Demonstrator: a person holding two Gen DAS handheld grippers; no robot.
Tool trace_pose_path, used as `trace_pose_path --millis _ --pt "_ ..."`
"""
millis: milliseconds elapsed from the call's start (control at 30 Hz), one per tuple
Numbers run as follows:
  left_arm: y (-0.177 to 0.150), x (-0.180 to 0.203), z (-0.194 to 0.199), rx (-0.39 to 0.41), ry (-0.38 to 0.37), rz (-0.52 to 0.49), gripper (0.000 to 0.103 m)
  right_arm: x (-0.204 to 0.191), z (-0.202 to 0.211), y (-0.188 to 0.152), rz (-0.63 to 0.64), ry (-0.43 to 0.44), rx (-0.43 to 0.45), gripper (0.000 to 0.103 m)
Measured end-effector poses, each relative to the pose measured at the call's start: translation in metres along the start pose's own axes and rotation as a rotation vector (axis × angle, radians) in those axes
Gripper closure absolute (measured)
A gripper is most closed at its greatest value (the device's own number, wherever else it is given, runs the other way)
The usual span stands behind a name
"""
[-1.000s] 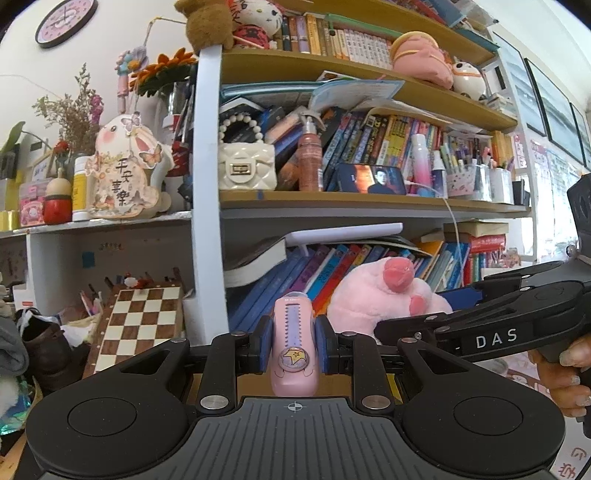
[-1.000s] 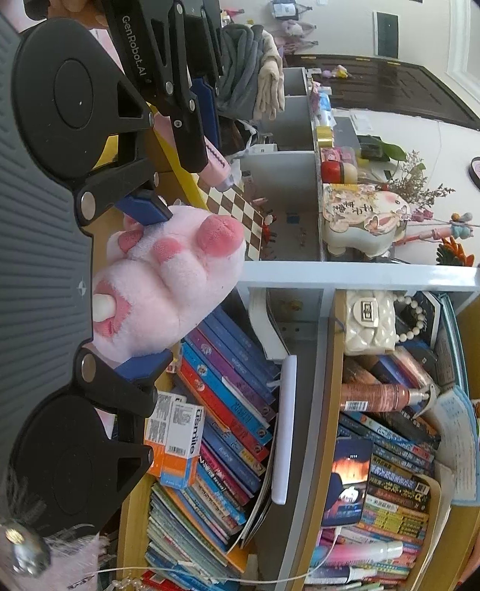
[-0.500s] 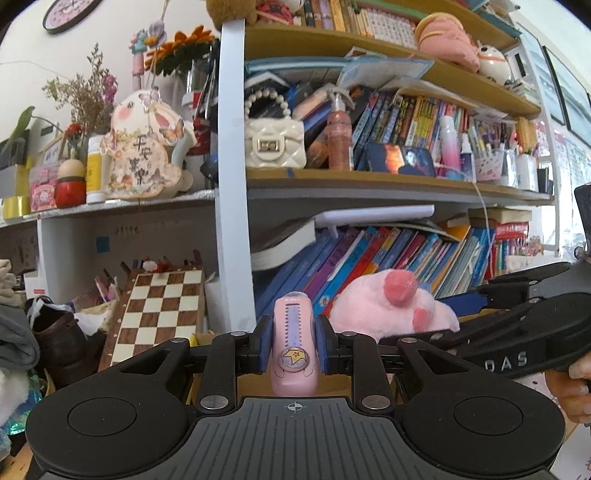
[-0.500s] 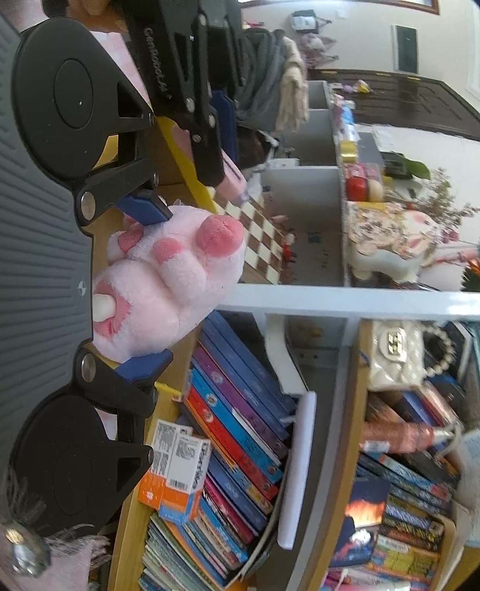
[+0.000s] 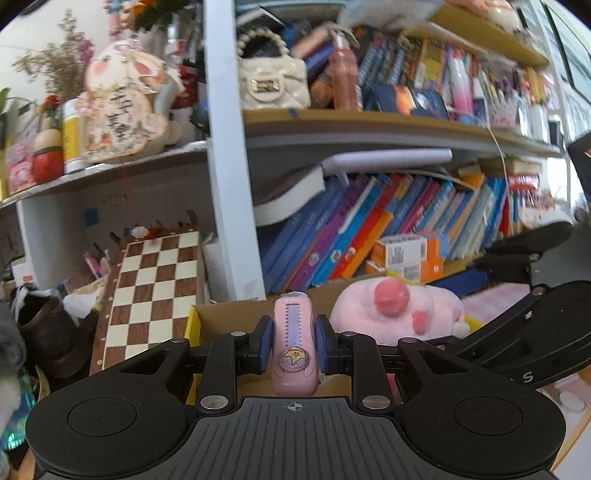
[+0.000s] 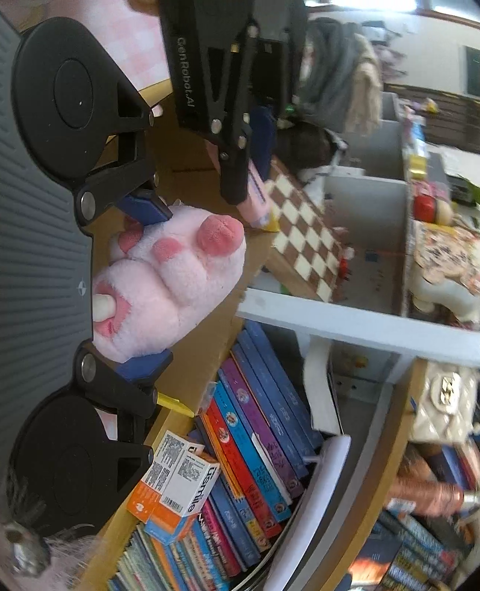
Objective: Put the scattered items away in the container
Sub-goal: 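Carry the pink tube and plush pig with both tools over the yellow box, then open both tools to drop the pink tube and plush pig into the box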
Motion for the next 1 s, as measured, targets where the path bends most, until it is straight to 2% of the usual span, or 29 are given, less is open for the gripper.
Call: trace_pose_path --millis 200,333,433,800,1000 --pt "0.001 -0.004 -0.022 -0.115 -0.054 -0.077 0.080 -0.003 -0.019 -0.005 0.085 0.044 -0.112 0.032" --pt "-0.006 -0.003 -0.037 -0.218 -0.103 -0.104 0.080 -0.004 -0.026 -0.003 0.097 0.094 -0.160 0.032" --pt "-0.014 -0.003 -0.046 -0.275 -0.113 -0.117 0.080 -0.004 -0.031 -0.003 0.080 0.129 -0.192 0.031" --pt "-0.032 -0.003 -0.056 -0.378 -0.150 -0.121 0.080 -0.003 -0.042 -0.005 0.015 0.218 -0.277 0.031" --pt "-0.033 -0.004 -0.058 -0.399 -0.168 -0.116 0.080 -0.003 -0.045 -0.006 0.013 0.229 -0.297 0.031"
Point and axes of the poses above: each gripper's, at about its wrist camera, not at the fingertips, and z roughly against the way its jaws point, x to its right, y to its top, the point moved 7 cm from there along -z, roughly the way its jaws point, and after that the axes turned 2 degrees about -z, right-handed, at the moved point
